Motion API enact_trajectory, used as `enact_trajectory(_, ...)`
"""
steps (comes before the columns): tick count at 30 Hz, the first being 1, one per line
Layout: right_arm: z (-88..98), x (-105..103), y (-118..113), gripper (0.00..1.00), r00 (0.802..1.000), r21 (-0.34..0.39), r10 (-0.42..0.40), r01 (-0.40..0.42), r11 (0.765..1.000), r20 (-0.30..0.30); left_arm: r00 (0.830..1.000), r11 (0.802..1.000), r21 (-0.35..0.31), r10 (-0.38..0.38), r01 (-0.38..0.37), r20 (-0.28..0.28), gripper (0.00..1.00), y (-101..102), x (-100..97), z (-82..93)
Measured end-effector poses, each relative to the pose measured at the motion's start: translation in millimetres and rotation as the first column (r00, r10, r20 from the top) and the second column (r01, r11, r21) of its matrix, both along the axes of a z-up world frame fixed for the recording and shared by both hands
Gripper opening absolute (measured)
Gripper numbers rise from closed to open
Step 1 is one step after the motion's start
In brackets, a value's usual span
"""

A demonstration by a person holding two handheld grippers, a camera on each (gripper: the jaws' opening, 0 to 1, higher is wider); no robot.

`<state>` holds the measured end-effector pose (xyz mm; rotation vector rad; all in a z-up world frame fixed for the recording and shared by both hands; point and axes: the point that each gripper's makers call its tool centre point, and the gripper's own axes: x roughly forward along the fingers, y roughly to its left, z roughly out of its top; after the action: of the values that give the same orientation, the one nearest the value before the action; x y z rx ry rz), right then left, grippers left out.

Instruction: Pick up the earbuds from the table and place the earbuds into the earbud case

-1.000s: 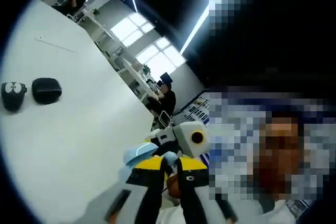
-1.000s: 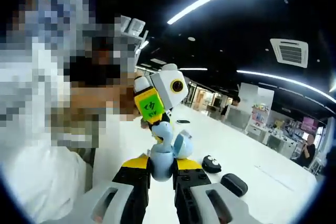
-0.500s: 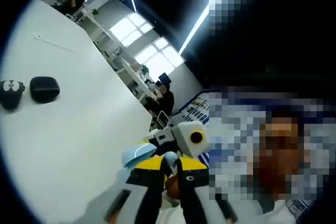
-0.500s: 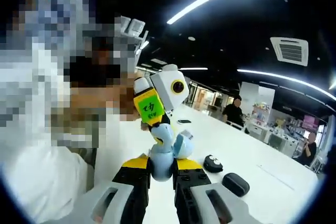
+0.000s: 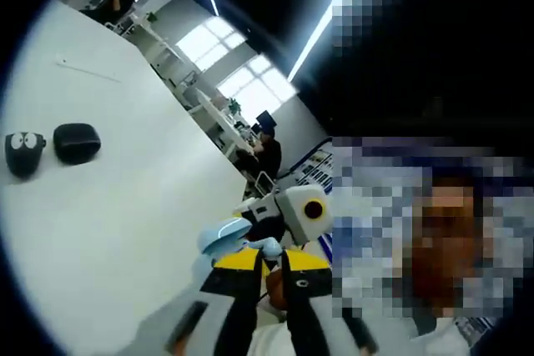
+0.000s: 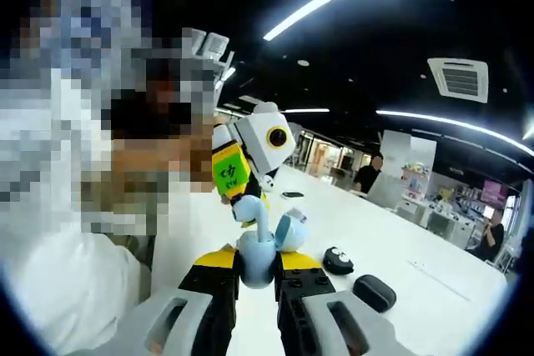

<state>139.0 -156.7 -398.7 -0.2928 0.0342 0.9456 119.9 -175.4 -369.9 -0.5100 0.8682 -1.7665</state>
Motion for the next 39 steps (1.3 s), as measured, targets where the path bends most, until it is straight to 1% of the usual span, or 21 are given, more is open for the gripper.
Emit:
enact_trajectory(4, -0.6, 1.1, -0.7, 0.15, 1.0, -0.003, -0.004, 0.004, 1.0, -0.002, 1.0, 1.0, 0.014, 0.013, -0.013, 0.016, 0.12, 2.7, 8.5, -2.3)
enact_trajectory(5, -0.8, 1.4, -1.2, 0.15, 1.0, -0.005, -0.006, 0.006, 1.0, -0.002, 1.0, 1.0, 0.02, 0.018, -0.019, 0.016, 0.1, 3.3, 10.4, -3.5)
enact_trajectory(6, 1.0, 0.5, -0.7, 0.15, 1.0, 0.006, -0.001, 0.001, 1.0, -0.003, 0.997, 0.998, 0.04, 0.039, -0.042, 0.069, 0.07, 3.7, 17.4, -11.0)
enact_trajectory(7, 2.0, 0.8, -1.0, 0.15, 1.0, 0.009, -0.004, 0.004, 1.0, -0.005, 0.998, 0.998, 0.039, 0.037, -0.039, 0.049, 0.06, 4.0, 16.1, -9.6)
enact_trajectory(8, 4.4, -0.7, 1.0, 0.15, 1.0, 0.015, 0.004, -0.004, 1.0, 0.002, 0.998, 0.998, 0.043, 0.045, -0.047, 0.048, 0.06, 3.8, 19.4, -12.1)
enact_trajectory(10, 4.6, -1.4, 3.8, 0.15, 1.0, 0.011, 0.011, -0.011, 1.0, 0.002, 0.998, 0.998, 0.037, 0.044, -0.045, 0.042, 0.05, 2.3, 18.0, -10.8)
enact_trajectory(11, 3.4, -0.6, 3.1, 0.15, 1.0, 0.004, 0.006, -0.006, 1.0, 0.002, 0.997, 0.998, 0.036, 0.045, -0.048, 0.059, 0.05, 1.5, 17.9, -10.3)
enact_trajectory(12, 3.4, -0.3, 2.4, 0.15, 1.0, 0.005, 0.006, -0.006, 1.0, 0.002, 0.997, 0.998, 0.035, 0.047, -0.049, 0.065, 0.05, 1.3, 17.1, -10.1)
enact_trajectory(14, 4.5, 1.4, -0.3, 0.15, 1.0, 0.023, 0.001, -0.001, 1.0, -0.007, 0.997, 0.998, 0.034, 0.045, -0.047, 0.062, 0.05, 0.9, 16.3, -10.3)
enact_trajectory(17, 4.2, 3.6, -2.6, 0.15, 1.0, 0.031, -0.013, 0.013, 0.999, -0.016, 0.997, 0.998, 0.032, 0.046, -0.048, 0.066, 0.07, 1.1, 14.7, -9.5)
enact_trajectory(20, 3.4, 4.0, -3.1, 0.15, 1.0, 0.03, -0.016, 0.017, 0.999, -0.018, 0.997, 0.999, 0.013, 0.049, -0.05, 0.067, 0.08, 3.0, 14.0, -3.2)
enact_trajectory(24, 3.3, 4.2, -2.5, 0.15, 1.0, 0.032, -0.017, 0.018, 0.999, -0.02, 0.994, 0.998, 0.001, 0.057, -0.058, 0.088, 0.08, 3.3, 13.4, 2.4)
enact_trajectory(25, 3.4, 4.3, -2.6, 0.15, 1.0, 0.032, -0.018, 0.019, 0.999, -0.02, 0.993, 0.998, 0.005, 0.059, -0.06, 0.104, 0.08, 2.6, 13.1, 1.7)
enact_trajectory(27, 3.7, 4.2, -2.4, 0.15, 1.0, 0.032, -0.019, 0.019, 0.999, -0.02, 0.991, 0.998, 0.014, 0.059, -0.062, 0.121, 0.09, 0.1, 3.9, -2.7)
enact_trajectory(29, 3.6, 4.6, -2.6, 0.15, 0.999, 0.032, -0.023, 0.024, 0.999, -0.022, 0.989, 0.998, 0.017, 0.064, -0.067, 0.13, 0.09, 0.1, 7.4, -2.3)
enact_trajectory(32, 1.0, 6.1, -3.4, 0.15, 0.999, 0.021, -0.034, 0.035, 0.999, -0.028, 0.985, 0.996, 0.031, 0.075, -0.081, 0.157, 0.09, -0.3, 11.7, -3.3)
enact_trajectory(34, -0.1, 7.3, -4.3, 0.15, 0.999, 0.016, -0.041, 0.042, 0.999, -0.029, 0.972, 0.994, 0.035, 0.091, -0.101, 0.215, 0.09, 0.5, 16.1, -3.8)
enact_trajectory(35, 0.6, 7.7, -4.7, 0.15, 0.999, 0.025, -0.043, 0.044, 0.999, -0.034, 0.967, 0.994, 0.028, 0.098, -0.107, 0.233, 0.1, 1.3, 15.8, -1.5)
enact_trajectory(37, 1.4, 9.3, -6.4, 0.15, 0.998, 0.031, -0.054, 0.055, 0.998, -0.036, 0.958, 0.993, 0.008, 0.112, -0.118, 0.263, 0.14, 2.3, 13.7, 4.7)
enact_trajectory(38, 1.6, 10.0, -7.2, 0.15, 0.998, 0.032, -0.058, 0.059, 0.998, -0.036, 0.939, 0.99, 0.004, 0.133, -0.142, 0.318, 0.16, 2.1, 14.5, 6.0)
enact_trajectory(39, 1.8, 10.4, -7.5, 0.15, 0.997, 0.036, -0.061, 0.062, 0.997, -0.037, 0.914, 0.987, 0.009, 0.146, -0.162, 0.378, 0.16, 1.7, 15.4, 4.6)
